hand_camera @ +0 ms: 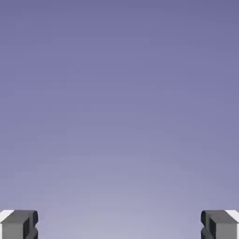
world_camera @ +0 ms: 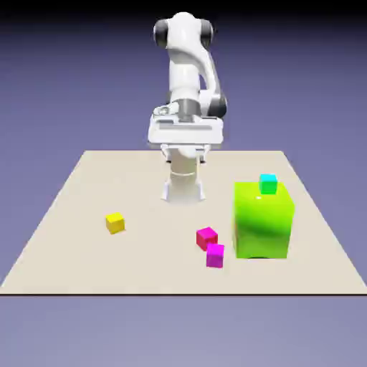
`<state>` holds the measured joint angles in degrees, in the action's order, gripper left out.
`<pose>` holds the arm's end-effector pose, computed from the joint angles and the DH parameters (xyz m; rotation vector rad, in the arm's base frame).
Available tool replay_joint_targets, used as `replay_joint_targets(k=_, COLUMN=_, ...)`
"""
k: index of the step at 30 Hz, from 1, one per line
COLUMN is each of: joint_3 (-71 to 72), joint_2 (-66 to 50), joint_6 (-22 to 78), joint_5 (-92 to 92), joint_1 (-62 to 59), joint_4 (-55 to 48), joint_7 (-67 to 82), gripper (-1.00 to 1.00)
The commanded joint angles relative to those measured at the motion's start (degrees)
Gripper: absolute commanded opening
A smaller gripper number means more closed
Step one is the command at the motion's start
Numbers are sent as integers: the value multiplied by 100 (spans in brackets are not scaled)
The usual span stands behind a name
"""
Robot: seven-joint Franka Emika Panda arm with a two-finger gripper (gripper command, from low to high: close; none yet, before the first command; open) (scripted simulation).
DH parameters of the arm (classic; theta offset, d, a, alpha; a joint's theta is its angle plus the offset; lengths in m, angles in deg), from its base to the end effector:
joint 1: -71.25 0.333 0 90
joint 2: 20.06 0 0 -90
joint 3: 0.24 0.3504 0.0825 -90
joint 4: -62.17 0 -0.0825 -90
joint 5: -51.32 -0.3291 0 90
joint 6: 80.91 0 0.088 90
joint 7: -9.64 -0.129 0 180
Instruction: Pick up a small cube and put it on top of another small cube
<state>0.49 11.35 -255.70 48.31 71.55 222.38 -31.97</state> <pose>0.3498 0.0028 0.5067 -2.4566 0.9778 -1.0357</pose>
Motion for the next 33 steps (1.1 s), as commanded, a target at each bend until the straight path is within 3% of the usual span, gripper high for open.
replay_joint_targets(k=1, joint_3=61, joint_2=-104, joint_6=-65, joint_5=-250, joint_1=-32, joint_4=-66, joint_7=70, gripper=0)
replay_joint_targets(k=33, joint_3=2016, joint_2=-3411, joint_6=-2147, joint_5=-8223, joint_1=-1059, joint_4=-2164, joint_7=2306, gripper=0)
